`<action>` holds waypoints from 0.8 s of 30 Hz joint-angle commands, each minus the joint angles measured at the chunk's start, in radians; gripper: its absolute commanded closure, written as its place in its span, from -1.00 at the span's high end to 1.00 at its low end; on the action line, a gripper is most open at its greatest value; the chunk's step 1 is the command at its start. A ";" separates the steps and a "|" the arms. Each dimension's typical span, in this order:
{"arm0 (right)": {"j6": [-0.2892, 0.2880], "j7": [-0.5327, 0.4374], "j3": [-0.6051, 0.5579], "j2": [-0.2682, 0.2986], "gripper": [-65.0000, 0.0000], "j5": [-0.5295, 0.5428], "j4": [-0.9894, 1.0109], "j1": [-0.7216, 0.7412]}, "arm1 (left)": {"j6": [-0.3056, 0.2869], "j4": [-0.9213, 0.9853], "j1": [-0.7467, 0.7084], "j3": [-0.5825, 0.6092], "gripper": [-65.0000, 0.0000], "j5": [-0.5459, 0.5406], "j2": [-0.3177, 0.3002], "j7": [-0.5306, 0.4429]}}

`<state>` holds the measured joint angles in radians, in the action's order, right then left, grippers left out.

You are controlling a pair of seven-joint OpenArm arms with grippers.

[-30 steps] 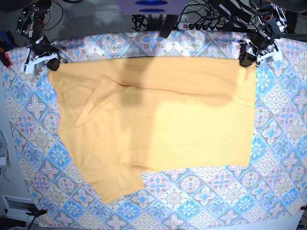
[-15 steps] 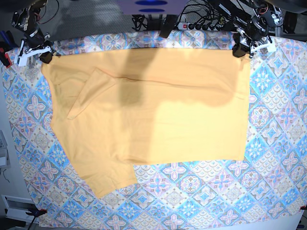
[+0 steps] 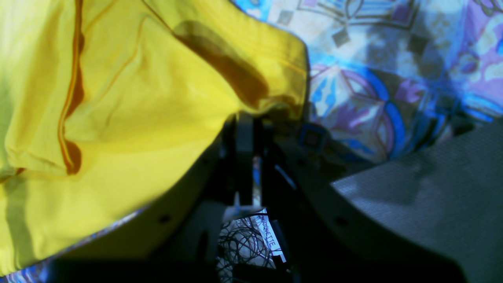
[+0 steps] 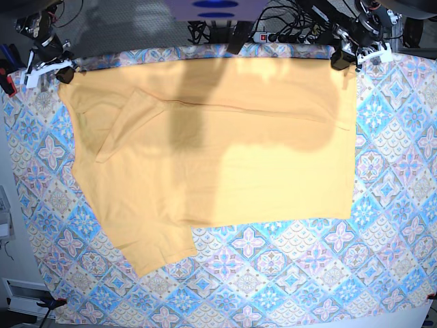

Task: Fold the T-shirt properly
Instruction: 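Pull the shirt edge with both grippers toward the robot base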

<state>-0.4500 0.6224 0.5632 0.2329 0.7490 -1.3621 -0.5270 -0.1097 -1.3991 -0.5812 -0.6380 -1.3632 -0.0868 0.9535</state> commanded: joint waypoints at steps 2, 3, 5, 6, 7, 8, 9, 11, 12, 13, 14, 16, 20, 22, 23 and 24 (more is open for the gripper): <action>-0.007 -0.020 0.011 0.020 -1.00 0.011 -0.015 -0.020 | -0.008 -0.015 -0.023 -0.007 -1.00 -0.012 -0.015 -0.001; -0.007 -0.020 0.011 0.020 -1.00 0.011 -0.015 -0.022 | -0.008 -0.015 -0.024 -0.007 -1.00 -0.011 -0.015 -0.001; -0.007 -0.020 0.010 0.020 -1.00 0.011 -0.013 -0.022 | -0.008 -0.015 -0.023 -0.007 -1.00 -0.009 -0.015 -0.003; -0.007 -0.020 0.008 0.020 -1.00 0.011 -0.013 -0.022 | -0.008 -0.015 -0.023 -0.007 -1.00 -0.009 -0.015 -0.003; -0.007 -0.020 0.007 0.020 -1.00 0.011 -0.013 -0.022 | -0.008 -0.015 -0.023 -0.007 -1.00 -0.011 -0.015 -0.003; -0.007 -0.020 0.007 0.018 -1.00 0.011 -0.013 -0.022 | -0.008 -0.015 -0.023 -0.007 -1.00 -0.011 -0.015 -0.003; -0.007 -0.020 0.007 0.018 -1.00 0.011 -0.013 -0.022 | -0.008 -0.015 -0.023 -0.007 -1.00 -0.011 -0.015 -0.003; -0.007 -0.023 0.005 0.016 -1.00 0.011 -0.013 -0.022 | -0.008 -0.015 -0.023 -0.007 -1.00 -0.011 -0.015 -0.003; -0.007 -0.026 0.005 0.016 -1.00 0.010 -0.012 -0.022 | -0.008 -0.015 -0.023 -0.007 -1.00 -0.011 -0.015 -0.003; -0.007 -0.028 0.008 0.016 -1.00 0.008 -0.009 -0.020 | -0.008 -0.015 -0.023 -0.009 -1.00 -0.011 -0.015 -0.003; -0.007 -0.028 0.008 0.016 -1.00 0.008 -0.007 -0.018 | -0.008 -0.015 -0.023 -0.009 -1.00 -0.011 -0.015 -0.003; -0.007 -0.028 0.010 0.016 -1.00 0.007 -0.007 -0.018 | -0.008 -0.015 -0.024 -0.009 -1.00 -0.012 -0.015 -0.003; -0.007 -0.028 0.010 0.016 -1.00 0.007 -0.007 -0.020 | -0.008 -0.015 -0.029 -0.009 -1.00 -0.012 -0.015 0.003; -0.007 -0.028 0.010 0.016 -1.00 0.007 -0.007 -0.023 | -0.008 -0.015 -0.029 -0.013 -1.00 -0.012 -0.014 0.017; -0.007 -0.028 0.010 0.016 -1.00 0.007 -0.009 -0.025 | -0.008 -0.015 -0.030 -0.013 -1.00 -0.012 -0.014 0.020; -0.007 -0.028 0.010 0.016 -1.00 0.007 -0.010 -0.025 | -0.008 -0.015 -0.039 -0.015 -1.00 -0.014 -0.015 0.023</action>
<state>-0.4519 0.6147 0.5621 0.2325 0.7479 -1.3594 -0.5442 -0.1101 -1.3994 -0.6014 -0.6430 -1.3670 -0.0887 0.9661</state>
